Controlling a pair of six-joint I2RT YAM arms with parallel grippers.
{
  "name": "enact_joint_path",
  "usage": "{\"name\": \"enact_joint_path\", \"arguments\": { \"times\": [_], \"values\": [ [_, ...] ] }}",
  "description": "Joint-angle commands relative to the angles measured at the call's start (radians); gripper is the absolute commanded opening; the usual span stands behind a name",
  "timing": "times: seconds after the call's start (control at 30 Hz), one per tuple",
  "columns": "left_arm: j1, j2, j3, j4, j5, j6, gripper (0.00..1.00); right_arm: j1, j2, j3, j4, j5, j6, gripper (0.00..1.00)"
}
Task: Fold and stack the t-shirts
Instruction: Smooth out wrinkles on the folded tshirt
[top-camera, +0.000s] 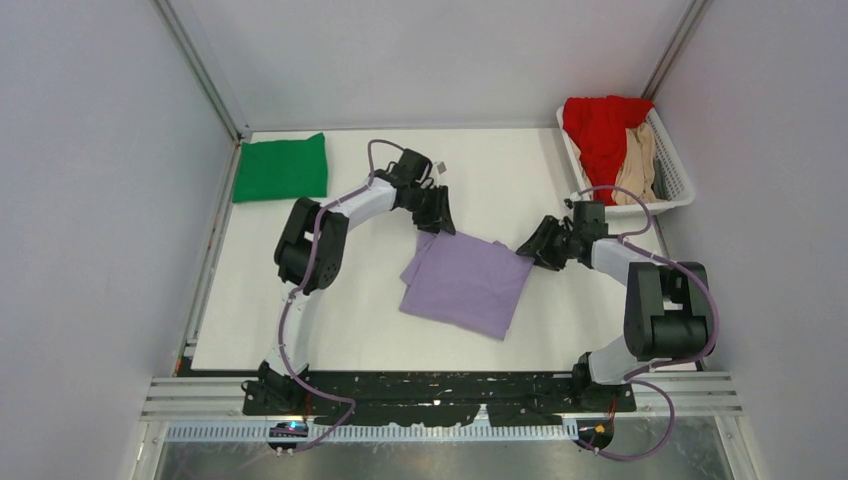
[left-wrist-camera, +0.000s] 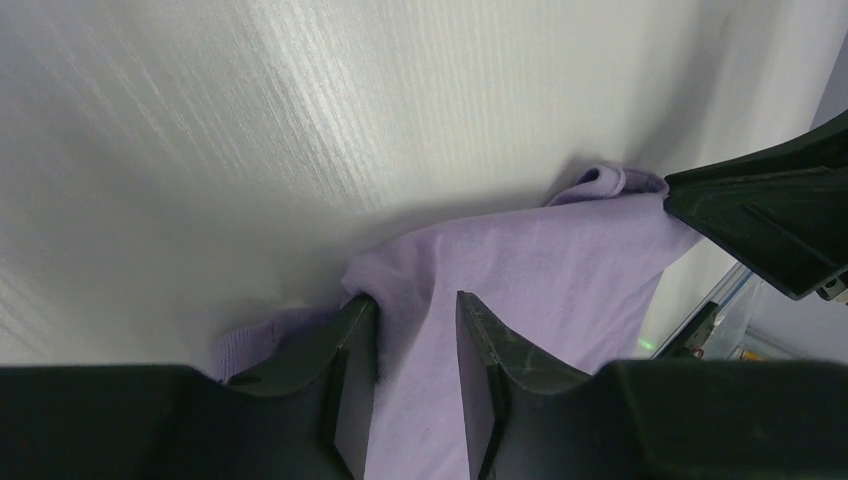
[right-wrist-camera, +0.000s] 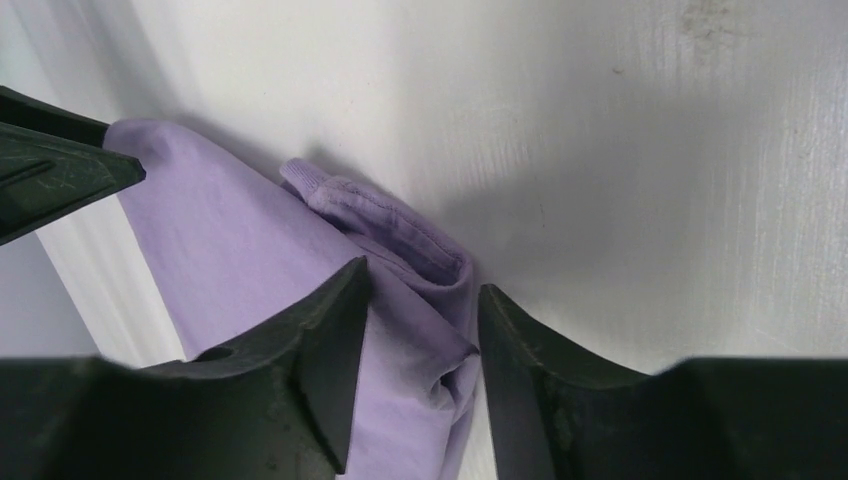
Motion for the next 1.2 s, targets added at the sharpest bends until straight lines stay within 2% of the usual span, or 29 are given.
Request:
{"name": "enact_joint_path", "arguments": {
  "times": [0.0, 0.07, 0.1, 0.13, 0.37, 0.5, 0.9, 1.17],
  "values": [
    [-0.015, -0.003, -0.012, 0.044, 0.038, -0.020, 0.32, -0.001, 0.008, -0.010, 0.061, -0.028, 0.006, 0.43],
    [-0.015, -0.004, -0.009, 0.045, 0.046, -0.020, 0.20, -0.001, -0.003, -0.010, 0.065, -0.032, 0.008, 0.35],
    [-0.017, -0.004, -0.010, 0.045, 0.050, -0.021, 0.07, -0.001, -0.012, -0.011, 0.066, -0.033, 0.007, 0.32],
    [-0.017, -0.007, -0.010, 0.046, 0.060, -0.021, 0.00, 0.000, -0.018, -0.010, 0.065, -0.035, 0.007, 0.30],
    [-0.018, -0.145, -0.142, 0.172, 0.109, -0.043, 0.00, 0.001, -0.119, -0.016, 0.015, -0.034, -0.027, 0.14],
    [-0.018, -0.265, -0.248, 0.245, 0.108, -0.059, 0.00, 0.004, -0.179, -0.013, -0.015, -0.050, -0.059, 0.10],
    [-0.004, -0.563, -0.547, 0.353, 0.025, -0.097, 0.00, 0.017, -0.301, 0.004, -0.058, -0.129, -0.057, 0.07],
    [0.088, -0.550, -0.630, 0.451, 0.046, -0.156, 0.00, 0.018, -0.223, 0.031, 0.002, -0.166, -0.035, 0.07]
  ]
}}
